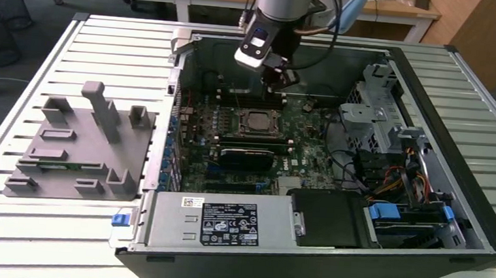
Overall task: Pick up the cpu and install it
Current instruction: 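Install the first cpu locking lever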
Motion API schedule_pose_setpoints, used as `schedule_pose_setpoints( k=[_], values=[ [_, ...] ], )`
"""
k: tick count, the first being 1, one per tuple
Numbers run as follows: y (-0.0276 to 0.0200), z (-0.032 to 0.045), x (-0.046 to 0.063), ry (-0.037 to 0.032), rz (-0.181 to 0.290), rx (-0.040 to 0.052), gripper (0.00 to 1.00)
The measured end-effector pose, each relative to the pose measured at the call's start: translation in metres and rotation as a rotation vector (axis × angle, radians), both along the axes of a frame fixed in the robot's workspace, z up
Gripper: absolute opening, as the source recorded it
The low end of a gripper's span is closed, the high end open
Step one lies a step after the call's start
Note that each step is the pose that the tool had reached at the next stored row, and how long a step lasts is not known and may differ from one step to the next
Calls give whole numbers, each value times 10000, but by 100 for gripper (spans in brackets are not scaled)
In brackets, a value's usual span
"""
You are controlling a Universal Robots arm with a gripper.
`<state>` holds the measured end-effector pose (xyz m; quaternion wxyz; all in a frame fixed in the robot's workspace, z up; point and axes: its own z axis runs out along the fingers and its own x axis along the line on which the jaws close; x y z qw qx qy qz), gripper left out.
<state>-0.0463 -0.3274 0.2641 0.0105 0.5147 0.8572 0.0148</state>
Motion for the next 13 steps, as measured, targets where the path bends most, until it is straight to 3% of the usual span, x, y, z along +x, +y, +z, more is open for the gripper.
schedule_pose_setpoints(
  k=[7, 13],
  values=[
    [-1, 0, -1, 4, 1218, -83, 11],
    [0, -4, -1, 0, 2313, -102, 11]
  ],
)
